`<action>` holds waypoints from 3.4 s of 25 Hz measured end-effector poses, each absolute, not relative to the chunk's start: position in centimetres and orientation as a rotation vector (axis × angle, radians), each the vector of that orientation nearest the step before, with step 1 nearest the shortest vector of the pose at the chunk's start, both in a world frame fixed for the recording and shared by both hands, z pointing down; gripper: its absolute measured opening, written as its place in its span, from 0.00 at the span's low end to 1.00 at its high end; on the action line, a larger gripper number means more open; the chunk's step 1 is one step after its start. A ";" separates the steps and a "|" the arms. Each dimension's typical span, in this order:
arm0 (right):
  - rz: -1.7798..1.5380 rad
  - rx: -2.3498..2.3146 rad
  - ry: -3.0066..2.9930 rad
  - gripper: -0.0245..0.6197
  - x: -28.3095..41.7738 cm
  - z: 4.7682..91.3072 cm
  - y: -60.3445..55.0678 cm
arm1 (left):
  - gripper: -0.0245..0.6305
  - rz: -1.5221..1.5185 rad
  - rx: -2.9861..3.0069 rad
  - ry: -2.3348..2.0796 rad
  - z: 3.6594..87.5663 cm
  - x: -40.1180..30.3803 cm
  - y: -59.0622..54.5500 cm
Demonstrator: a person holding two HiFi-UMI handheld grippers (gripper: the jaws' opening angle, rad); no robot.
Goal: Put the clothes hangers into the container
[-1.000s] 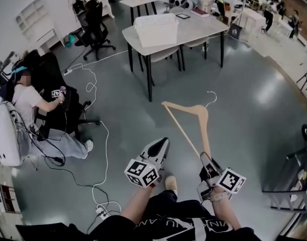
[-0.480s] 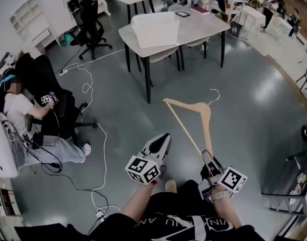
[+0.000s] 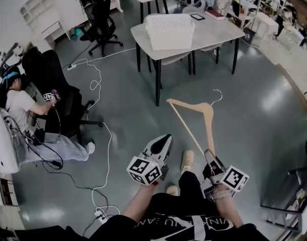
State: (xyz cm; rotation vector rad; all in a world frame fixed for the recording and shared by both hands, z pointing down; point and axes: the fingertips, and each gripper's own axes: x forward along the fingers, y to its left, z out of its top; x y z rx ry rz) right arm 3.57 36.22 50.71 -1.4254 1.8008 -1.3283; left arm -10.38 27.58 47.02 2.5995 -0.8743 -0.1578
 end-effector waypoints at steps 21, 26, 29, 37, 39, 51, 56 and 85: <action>-1.394 -1.385 1.919 0.14 11.1 51.1 17.0 | 0.05 -0.146 2.579 -0.990 46.0 -2.9 9.6; -1.393 -1.324 1.941 0.14 13.0 50.6 13.6 | 0.05 -0.136 2.568 -1.024 46.1 -1.0 6.7; -1.389 -1.278 1.938 0.14 13.7 50.8 12.0 | 0.05 -0.152 2.564 -1.038 46.6 0.0 5.1; -1.392 -1.211 1.934 0.14 14.7 50.0 8.7 | 0.05 -0.146 2.539 -1.073 47.5 0.5 2.7; -1.350 -1.167 1.967 0.14 14.5 49.0 7.7 | 0.05 -0.155 2.537 -1.087 47.4 0.3 2.0; -1.220 -1.038 2.061 0.14 13.8 43.8 -1.9 | 0.05 -0.233 2.581 -1.058 44.7 1.8 -8.3; -1.172 -1.013 2.085 0.14 14.0 41.7 -7.0 | 0.05 -0.253 2.611 -1.036 43.2 2.7 -13.4; -1.184 -1.270 2.130 0.14 14.9 42.7 -30.2 | 0.05 -0.201 2.526 -0.939 46.5 2.4 -35.0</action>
